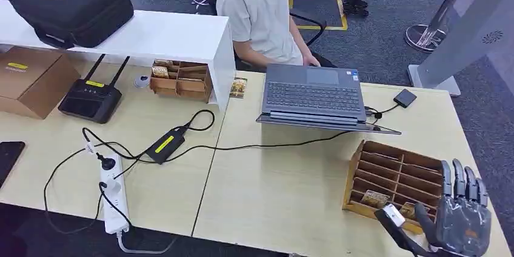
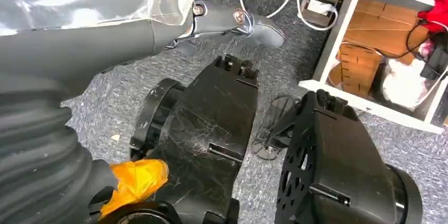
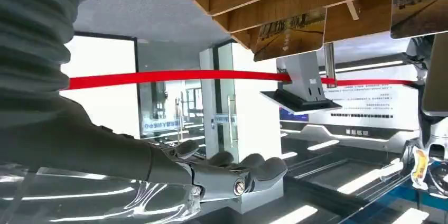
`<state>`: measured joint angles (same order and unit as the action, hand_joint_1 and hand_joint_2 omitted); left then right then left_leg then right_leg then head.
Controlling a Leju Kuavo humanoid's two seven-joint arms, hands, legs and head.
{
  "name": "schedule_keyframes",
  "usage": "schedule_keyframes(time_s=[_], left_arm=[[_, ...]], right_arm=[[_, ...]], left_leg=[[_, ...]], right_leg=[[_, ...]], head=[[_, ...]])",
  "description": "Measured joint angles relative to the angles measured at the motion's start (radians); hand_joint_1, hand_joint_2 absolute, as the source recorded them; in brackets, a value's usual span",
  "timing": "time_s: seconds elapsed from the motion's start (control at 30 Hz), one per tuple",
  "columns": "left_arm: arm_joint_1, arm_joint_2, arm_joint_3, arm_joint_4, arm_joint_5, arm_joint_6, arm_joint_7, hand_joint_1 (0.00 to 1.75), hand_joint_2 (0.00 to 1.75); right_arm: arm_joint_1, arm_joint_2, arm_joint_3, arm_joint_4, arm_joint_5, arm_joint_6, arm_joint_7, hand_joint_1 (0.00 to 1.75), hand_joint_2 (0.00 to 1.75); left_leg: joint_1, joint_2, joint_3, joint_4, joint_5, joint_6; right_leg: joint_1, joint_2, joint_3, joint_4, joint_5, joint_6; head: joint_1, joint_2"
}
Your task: Pass the card to the sensor for recognition and then transmit it.
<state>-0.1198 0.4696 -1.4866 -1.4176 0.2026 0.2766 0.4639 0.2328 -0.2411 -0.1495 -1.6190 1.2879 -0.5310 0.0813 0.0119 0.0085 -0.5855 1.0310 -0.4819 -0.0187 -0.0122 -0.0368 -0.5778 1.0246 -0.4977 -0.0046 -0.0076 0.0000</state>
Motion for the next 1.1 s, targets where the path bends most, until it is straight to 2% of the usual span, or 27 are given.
schedule_keyframes(time_s=[0.33,0.6,1.1], left_arm=[[-0.005,-0.009,0.000,0.016,-0.016,-0.017,0.003,0.00,1.75],[-0.013,-0.012,0.003,0.026,-0.042,-0.052,-0.001,0.00,1.75],[-0.016,-0.013,0.011,0.030,-0.064,-0.078,-0.003,0.00,1.75]], right_arm=[[-0.004,0.000,0.010,0.002,0.007,-0.007,0.002,0.00,1.75],[-0.080,0.000,0.060,0.043,0.037,-0.040,0.021,0.00,1.75],[-0.150,-0.030,0.113,0.098,0.037,-0.015,0.050,0.00,1.75]], left_leg=[[0.000,0.000,-0.001,0.000,0.000,0.000],[0.000,0.000,0.000,0.000,0.000,0.000],[0.000,-0.001,-0.001,0.000,0.000,0.000]], right_leg=[[0.000,0.000,0.000,0.000,0.000,0.000],[0.000,0.000,0.000,0.000,0.000,0.000],[0.000,-0.001,0.000,0.000,0.000,0.000]], head=[[0.000,0.000],[0.000,0.000],[0.000,0.000]])
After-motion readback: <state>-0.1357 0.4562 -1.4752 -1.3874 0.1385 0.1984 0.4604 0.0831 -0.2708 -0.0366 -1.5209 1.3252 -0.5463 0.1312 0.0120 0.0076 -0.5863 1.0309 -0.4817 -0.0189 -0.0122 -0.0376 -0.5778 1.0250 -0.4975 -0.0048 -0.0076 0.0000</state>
